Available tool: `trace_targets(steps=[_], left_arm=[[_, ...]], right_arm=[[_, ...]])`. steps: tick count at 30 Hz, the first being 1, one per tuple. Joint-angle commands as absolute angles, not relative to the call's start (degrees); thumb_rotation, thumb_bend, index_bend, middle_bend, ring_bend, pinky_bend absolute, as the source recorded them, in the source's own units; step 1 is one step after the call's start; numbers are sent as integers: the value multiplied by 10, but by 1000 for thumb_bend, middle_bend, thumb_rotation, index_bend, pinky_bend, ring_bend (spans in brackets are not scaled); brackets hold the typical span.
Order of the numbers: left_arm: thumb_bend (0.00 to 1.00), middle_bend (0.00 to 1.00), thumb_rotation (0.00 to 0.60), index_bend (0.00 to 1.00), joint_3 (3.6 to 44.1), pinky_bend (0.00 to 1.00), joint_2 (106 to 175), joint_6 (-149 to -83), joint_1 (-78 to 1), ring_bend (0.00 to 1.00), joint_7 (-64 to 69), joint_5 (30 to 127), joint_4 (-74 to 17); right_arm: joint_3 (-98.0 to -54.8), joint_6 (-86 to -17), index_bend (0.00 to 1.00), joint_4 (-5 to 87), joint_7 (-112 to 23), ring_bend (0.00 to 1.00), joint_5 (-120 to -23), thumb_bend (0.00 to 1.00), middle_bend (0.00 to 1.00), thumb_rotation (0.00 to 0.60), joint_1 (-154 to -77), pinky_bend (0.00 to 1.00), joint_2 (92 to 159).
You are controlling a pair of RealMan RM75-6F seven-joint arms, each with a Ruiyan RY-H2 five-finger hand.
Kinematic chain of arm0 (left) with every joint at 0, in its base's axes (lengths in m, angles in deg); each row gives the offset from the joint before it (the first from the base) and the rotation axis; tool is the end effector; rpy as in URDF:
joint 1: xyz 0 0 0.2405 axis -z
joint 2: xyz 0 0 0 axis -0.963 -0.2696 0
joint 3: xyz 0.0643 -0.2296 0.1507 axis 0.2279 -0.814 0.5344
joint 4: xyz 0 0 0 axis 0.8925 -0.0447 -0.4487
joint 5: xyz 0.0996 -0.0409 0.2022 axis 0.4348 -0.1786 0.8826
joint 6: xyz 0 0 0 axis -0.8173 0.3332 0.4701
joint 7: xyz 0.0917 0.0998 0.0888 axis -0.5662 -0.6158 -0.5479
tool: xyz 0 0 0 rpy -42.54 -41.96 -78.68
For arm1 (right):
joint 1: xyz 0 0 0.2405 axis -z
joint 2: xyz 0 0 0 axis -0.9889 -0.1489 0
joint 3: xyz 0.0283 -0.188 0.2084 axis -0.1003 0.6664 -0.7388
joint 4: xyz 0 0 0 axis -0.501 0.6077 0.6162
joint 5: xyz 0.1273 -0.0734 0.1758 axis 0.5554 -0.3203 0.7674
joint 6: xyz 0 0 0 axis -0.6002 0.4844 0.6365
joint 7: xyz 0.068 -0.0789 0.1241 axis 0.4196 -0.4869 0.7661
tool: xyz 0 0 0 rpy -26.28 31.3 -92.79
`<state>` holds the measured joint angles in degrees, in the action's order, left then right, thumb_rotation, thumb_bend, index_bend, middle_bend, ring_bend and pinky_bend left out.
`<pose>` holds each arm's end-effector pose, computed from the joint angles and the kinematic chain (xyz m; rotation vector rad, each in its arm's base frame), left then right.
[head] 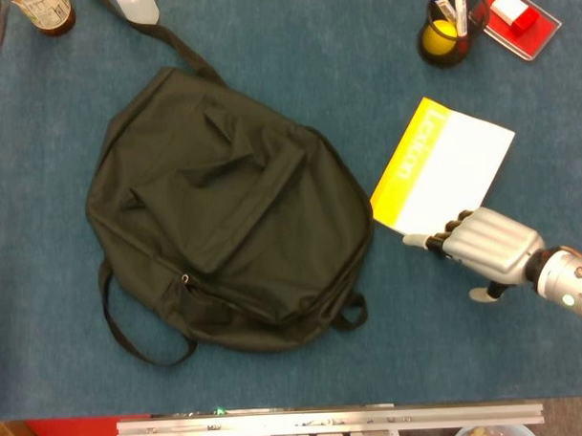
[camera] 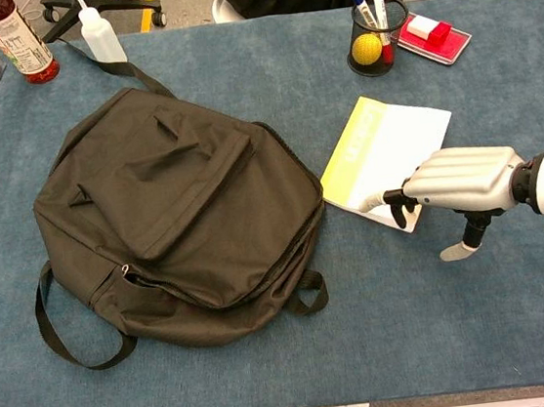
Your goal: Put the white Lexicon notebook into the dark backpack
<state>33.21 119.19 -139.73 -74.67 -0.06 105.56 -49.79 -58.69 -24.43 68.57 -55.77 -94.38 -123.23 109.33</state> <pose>-0.3516 0.1553 0.1607 -1.3998 -0.9065 -0.7981 -0.2208 -0.2647 -0.0083 2.4749 -0.9386 0.4700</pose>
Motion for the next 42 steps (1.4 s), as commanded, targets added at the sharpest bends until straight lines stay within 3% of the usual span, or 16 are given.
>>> trace_targets(steps=[1, 13, 26, 34, 42], left_arm=[[272, 286, 600, 227, 332, 285, 1191, -1398, -747, 267, -1, 1056, -499], [272, 286, 600, 227, 334, 285, 1191, -1402, -754, 267, 8, 1052, -491], [272, 286, 600, 227, 332, 285, 1193, -1395, -750, 267, 15, 1054, -487], [272, 286, 600, 227, 333, 285, 1195, -1392, -747, 267, 11, 1058, -490], [272, 286, 600, 227, 334, 285, 1190, -1403, -752, 267, 8, 1062, -495]], right_arm=[[-585, -249, 108, 704, -515, 313, -983, 168, 388, 600, -1237, 302, 1098], [-578, -228, 108, 687, -496, 313, -1006, 168, 390, 600, -1257, 302, 1126], [-577, -263, 108, 634, -521, 313, -916, 168, 395, 600, -1217, 302, 1053], [-609, -297, 119, 639, -461, 313, -901, 167, 395, 600, -1204, 302, 1020], [-647, -262, 132, 642, -432, 313, -895, 166, 395, 600, -1239, 302, 1044]])
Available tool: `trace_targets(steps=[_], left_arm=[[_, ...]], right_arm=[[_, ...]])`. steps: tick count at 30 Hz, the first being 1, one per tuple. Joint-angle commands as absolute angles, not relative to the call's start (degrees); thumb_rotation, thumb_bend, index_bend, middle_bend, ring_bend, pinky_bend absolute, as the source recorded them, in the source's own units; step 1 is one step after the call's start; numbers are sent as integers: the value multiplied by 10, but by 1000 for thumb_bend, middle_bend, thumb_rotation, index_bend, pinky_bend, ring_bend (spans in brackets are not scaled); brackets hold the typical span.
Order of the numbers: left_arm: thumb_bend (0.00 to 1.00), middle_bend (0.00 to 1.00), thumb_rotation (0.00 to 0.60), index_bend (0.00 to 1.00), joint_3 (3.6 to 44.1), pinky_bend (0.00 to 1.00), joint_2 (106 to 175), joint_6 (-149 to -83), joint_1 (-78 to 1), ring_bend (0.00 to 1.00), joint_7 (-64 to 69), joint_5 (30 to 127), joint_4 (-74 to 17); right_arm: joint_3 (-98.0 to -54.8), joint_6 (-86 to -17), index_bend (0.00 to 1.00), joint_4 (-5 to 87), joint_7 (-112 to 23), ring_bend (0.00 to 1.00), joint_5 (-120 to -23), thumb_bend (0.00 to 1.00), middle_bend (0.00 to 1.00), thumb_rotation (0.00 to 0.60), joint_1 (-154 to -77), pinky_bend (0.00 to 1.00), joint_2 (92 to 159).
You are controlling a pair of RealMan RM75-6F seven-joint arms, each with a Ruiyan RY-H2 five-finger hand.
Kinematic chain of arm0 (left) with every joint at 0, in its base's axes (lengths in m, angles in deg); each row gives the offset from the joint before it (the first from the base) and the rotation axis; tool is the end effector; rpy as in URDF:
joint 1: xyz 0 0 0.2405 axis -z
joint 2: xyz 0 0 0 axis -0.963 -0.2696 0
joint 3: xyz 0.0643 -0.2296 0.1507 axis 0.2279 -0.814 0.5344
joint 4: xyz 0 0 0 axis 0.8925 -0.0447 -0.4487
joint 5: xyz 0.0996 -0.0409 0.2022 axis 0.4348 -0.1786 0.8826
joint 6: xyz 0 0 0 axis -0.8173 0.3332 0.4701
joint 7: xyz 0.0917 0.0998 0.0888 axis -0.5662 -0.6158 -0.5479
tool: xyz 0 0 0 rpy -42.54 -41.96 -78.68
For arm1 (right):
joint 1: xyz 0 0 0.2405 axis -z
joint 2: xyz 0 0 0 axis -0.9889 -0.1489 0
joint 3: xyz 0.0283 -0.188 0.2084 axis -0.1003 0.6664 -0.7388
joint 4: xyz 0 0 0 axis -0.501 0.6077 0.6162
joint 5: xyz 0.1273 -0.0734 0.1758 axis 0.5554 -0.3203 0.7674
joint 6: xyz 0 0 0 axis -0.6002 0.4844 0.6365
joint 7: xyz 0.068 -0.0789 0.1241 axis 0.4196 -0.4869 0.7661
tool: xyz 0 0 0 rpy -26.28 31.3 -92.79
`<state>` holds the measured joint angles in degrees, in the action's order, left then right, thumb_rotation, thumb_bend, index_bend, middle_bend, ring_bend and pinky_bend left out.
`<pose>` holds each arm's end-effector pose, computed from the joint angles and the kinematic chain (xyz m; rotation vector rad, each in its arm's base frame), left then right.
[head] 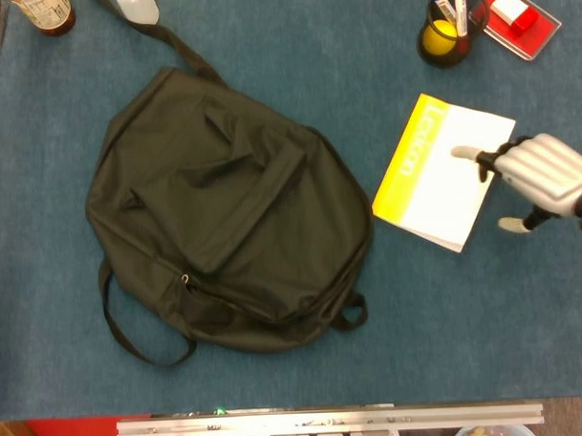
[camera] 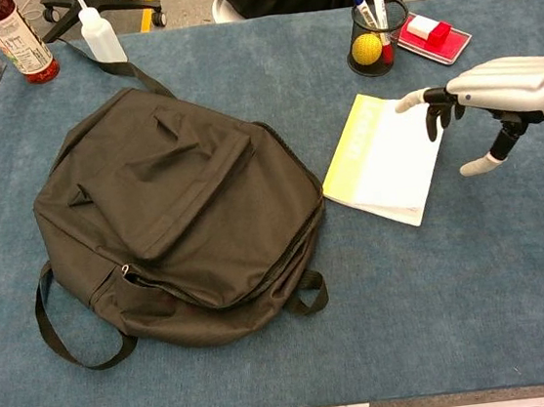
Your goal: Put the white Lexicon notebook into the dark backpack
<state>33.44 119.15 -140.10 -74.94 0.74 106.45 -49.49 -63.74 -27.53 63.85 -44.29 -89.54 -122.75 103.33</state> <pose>-0.3510 0.1528 0.1608 -1.4059 -0.9085 -0.8105 -0.2400 -0.3277 0.0526 2.1642 -1.0706 0.5738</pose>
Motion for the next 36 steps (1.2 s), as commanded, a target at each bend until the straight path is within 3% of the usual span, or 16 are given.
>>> trace_targets(steps=[1, 9, 21, 36], left_arm=[[272, 286, 600, 227, 333, 285, 1190, -1404, -753, 267, 8, 1059, -495], [272, 286, 600, 227, 335, 285, 1189, -1403, -756, 267, 12, 1054, -489], [272, 285, 600, 227, 333, 285, 1189, -1402, -759, 267, 14, 1047, -485], [272, 285, 600, 227, 333, 285, 1188, -1401, -762, 267, 15, 1043, -484]], right_arm=[[-650, -258, 134, 640, -434, 313, -895, 165, 395, 600, -1244, 302, 1049], [-674, -210, 134, 602, -503, 313, -830, 164, 395, 600, -1288, 302, 1125], [-690, -211, 134, 547, -597, 302, -738, 164, 395, 600, -1333, 302, 1222], [-664, -179, 134, 524, -661, 299, -662, 165, 395, 600, -1387, 265, 1261]])
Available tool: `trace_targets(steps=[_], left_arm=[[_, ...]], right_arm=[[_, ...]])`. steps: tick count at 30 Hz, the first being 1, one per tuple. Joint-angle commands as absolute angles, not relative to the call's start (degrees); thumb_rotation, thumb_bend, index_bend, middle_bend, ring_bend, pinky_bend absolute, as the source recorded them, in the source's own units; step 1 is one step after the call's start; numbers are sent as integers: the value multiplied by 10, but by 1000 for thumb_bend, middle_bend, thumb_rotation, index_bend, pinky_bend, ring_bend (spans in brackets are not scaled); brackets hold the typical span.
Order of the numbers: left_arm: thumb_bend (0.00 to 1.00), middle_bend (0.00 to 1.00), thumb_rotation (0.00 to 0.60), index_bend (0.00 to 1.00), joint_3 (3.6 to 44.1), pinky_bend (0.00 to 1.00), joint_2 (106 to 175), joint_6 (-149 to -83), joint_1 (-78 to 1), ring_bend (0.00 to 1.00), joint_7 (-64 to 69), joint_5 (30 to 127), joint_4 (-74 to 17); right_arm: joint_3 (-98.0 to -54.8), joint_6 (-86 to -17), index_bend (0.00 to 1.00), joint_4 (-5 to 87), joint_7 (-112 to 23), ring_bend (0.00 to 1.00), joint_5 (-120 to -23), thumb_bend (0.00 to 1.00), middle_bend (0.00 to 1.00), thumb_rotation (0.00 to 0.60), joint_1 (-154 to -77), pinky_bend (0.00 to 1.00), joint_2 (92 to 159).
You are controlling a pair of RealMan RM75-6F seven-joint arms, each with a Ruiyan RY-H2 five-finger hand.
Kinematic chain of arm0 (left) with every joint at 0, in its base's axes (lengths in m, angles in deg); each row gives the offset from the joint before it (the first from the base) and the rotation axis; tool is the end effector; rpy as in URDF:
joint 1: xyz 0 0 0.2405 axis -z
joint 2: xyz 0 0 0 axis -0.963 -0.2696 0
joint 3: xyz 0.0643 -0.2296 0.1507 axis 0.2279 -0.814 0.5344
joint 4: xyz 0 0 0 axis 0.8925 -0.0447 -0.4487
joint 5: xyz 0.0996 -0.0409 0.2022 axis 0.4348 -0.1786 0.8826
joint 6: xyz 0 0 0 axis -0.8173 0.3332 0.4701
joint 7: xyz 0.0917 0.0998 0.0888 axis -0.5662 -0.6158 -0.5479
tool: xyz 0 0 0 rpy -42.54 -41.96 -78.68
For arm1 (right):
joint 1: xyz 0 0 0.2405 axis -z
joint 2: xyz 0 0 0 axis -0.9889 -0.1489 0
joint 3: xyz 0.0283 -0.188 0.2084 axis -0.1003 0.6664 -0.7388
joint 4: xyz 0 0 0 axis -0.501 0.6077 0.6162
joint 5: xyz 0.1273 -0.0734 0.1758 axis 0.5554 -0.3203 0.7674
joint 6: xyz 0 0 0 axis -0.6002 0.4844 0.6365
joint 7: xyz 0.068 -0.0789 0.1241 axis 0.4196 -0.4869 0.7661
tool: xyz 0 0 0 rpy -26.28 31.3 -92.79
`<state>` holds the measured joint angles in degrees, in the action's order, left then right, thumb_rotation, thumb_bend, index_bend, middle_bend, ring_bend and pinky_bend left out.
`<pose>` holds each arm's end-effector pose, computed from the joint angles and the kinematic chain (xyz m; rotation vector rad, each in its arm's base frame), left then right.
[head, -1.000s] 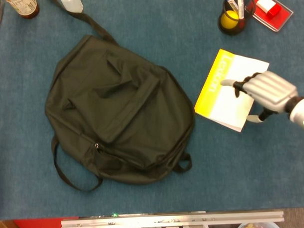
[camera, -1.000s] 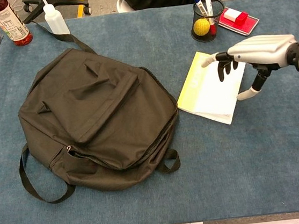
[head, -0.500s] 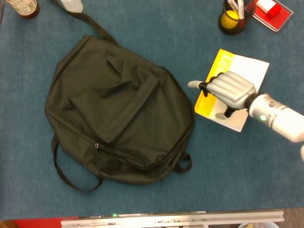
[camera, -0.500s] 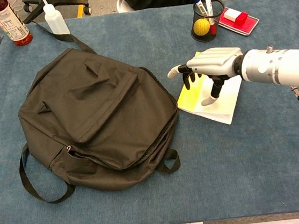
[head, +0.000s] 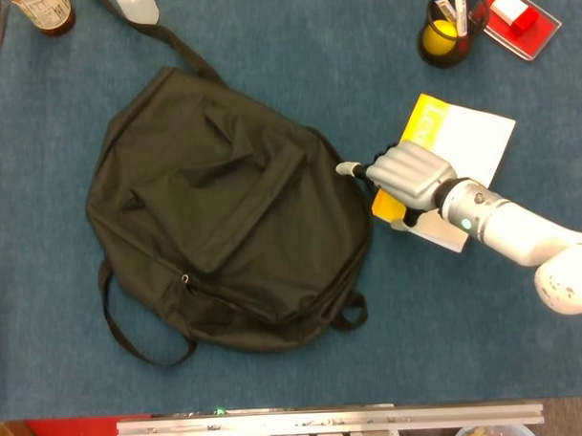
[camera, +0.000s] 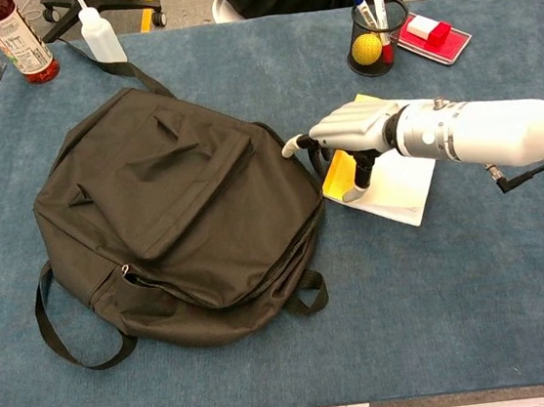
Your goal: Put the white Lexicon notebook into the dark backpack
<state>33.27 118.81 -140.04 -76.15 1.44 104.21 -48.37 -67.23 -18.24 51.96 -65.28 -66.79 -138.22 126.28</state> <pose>-0.3643 0.1455 0.1679 -1.3631 -0.9226 -0.7643 -0.1513 -0.3709 -0.0818 2.3637 -0.9521 0.5042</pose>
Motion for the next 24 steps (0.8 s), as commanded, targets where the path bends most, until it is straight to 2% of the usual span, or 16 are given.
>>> trace_targets(steps=[1, 11, 17, 24], left_arm=[[272, 286, 600, 227, 334, 285, 1188, -1402, -762, 267, 16, 1044, -483], [272, 285, 600, 227, 337, 285, 1189, -1400, -763, 267, 21, 1051, -483], [272, 285, 600, 227, 338, 285, 1186, -1402, -764, 267, 26, 1053, -484], [272, 285, 600, 227, 341, 284, 1186, -1401, -763, 267, 23, 1059, -488]], right_arm=[[-661, -178, 134, 529, -662, 299, -660, 165, 395, 600, -1389, 265, 1258], [-609, -201, 134, 628, -661, 299, -718, 164, 403, 600, -1361, 265, 1173], [-561, -221, 134, 676, -637, 329, -785, 164, 410, 600, -1321, 265, 1090], [-555, -264, 134, 687, -570, 335, -851, 165, 412, 600, -1280, 265, 1026]])
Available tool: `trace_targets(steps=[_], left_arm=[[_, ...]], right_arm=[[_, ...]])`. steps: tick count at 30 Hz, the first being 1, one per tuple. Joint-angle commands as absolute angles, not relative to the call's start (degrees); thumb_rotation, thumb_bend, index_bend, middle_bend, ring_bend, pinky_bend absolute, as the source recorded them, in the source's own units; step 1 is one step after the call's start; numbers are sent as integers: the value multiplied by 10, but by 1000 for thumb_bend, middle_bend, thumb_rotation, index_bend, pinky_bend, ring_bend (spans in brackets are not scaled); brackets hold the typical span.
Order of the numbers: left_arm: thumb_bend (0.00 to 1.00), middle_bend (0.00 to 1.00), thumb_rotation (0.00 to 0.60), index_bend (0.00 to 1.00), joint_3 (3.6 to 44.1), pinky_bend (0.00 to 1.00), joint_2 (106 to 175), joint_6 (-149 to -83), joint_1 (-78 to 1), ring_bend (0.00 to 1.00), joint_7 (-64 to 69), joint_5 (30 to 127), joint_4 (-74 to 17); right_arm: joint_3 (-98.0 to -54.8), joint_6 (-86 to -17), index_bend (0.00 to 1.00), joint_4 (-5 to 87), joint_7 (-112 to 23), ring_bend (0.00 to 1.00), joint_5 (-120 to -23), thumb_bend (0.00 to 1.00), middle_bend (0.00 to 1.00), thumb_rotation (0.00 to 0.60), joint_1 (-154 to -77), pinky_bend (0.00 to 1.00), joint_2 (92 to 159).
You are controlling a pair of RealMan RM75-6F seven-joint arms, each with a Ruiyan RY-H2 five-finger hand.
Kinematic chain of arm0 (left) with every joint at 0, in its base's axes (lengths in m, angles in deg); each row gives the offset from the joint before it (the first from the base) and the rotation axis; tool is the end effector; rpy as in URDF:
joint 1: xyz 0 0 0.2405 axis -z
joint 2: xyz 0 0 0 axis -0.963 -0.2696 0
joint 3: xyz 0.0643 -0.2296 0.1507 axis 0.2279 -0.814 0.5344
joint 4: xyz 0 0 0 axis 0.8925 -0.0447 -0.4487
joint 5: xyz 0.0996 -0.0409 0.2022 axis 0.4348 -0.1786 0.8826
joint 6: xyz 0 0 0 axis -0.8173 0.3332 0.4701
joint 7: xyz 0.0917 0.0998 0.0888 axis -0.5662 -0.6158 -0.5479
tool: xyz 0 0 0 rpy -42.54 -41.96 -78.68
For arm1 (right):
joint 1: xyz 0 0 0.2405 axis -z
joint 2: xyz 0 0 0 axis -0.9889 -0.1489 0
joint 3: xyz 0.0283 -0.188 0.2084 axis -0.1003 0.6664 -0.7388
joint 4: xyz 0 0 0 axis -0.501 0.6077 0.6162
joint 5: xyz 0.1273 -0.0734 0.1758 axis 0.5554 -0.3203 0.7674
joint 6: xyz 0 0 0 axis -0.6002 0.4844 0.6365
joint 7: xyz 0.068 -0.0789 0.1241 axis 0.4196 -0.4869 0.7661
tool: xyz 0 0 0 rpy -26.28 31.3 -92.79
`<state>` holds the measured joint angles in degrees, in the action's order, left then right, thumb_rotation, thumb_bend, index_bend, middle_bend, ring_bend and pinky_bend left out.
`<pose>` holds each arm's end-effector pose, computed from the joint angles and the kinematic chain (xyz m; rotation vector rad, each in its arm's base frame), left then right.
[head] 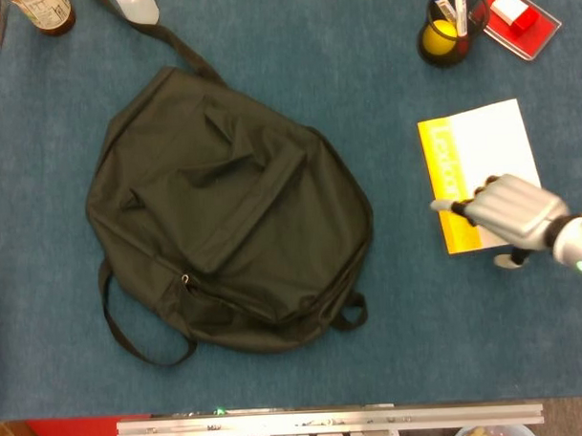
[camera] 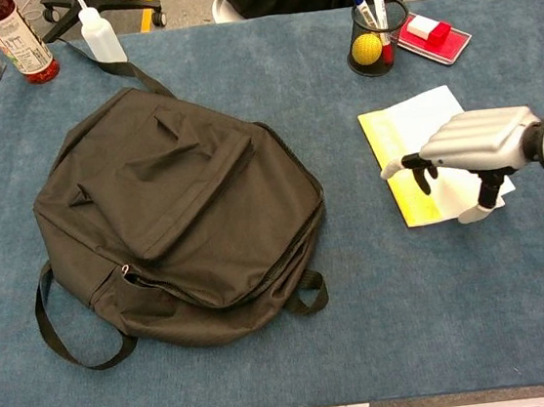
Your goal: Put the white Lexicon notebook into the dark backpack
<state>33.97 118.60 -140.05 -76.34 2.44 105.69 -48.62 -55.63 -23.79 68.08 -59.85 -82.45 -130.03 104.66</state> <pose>-0.3612 0.1417 0.1653 -1.3828 -0.9396 -0.7815 -0.2344 -0.3032 0.0246 2.3719 -0.9044 0.3204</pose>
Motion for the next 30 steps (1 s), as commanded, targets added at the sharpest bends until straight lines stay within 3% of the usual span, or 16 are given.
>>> trace_targets(steps=[1, 7, 14, 20, 30], left_arm=[[272, 285, 600, 227, 341, 285, 1186, -1401, -763, 267, 23, 1060, -489], [272, 285, 600, 227, 341, 285, 1182, -1405, -764, 267, 26, 1065, -492], [272, 285, 600, 227, 342, 285, 1186, -1401, -763, 267, 32, 1064, -485], [272, 285, 600, 227, 343, 285, 1190, -1397, -760, 267, 36, 1069, -481], [272, 285, 600, 227, 345, 285, 1194, -1387, -756, 267, 40, 1065, -480]], right_arm=[[-560, -275, 134, 686, -558, 335, -857, 165, 412, 600, -1275, 265, 1021], [-590, -299, 134, 665, -508, 320, -848, 165, 412, 600, -1262, 265, 986], [-602, -273, 134, 625, -568, 320, -738, 163, 396, 600, -1263, 265, 978], [-598, -257, 134, 588, -635, 320, -640, 162, 371, 600, -1277, 265, 1002], [-593, -230, 134, 502, -711, 296, -508, 162, 296, 600, -1318, 265, 1098]])
